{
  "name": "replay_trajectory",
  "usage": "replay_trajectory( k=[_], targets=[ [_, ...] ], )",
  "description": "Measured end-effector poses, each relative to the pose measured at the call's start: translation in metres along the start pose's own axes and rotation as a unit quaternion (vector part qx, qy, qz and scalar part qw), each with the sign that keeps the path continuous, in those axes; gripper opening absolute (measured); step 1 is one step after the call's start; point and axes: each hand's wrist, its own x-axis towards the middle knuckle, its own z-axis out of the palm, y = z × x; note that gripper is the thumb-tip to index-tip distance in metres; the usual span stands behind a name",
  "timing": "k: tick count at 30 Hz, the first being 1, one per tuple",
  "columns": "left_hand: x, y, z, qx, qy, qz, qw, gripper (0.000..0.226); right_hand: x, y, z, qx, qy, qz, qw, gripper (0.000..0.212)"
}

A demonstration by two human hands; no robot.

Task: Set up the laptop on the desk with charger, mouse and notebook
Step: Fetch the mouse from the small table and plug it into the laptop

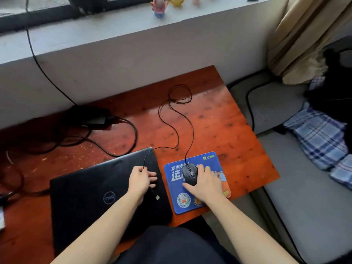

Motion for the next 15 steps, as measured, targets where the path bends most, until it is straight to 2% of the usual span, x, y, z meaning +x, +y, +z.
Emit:
replay_trajectory(
  k=[8, 11, 13, 15],
  targets=[
    [0.002, 0.003, -0.015, -0.006, 0.020, -0.023, 1.000, 0.025, 0.000, 0.001, 0.000, -0.006, -0.032, 0.058, 0.998, 0.081],
    [-0.003, 0.011, -0.025, -0.030, 0.022, -0.017, 0.999, 0.020, 0.000, -0.005, -0.008, -0.046, -0.042, 0.070, 0.996, 0.103],
    [-0.006, 0.018, -0.033, -0.044, 0.024, -0.005, 0.999, 0.018, 0.000, -0.012, -0.015, -0.059, -0.012, 0.050, 0.997, 0.115],
    [-0.010, 0.025, -0.046, -0.055, 0.034, 0.009, 0.998, 0.017, 0.003, -0.025, -0.023, -0.023, 0.039, -0.013, 0.999, 0.102]
  ],
)
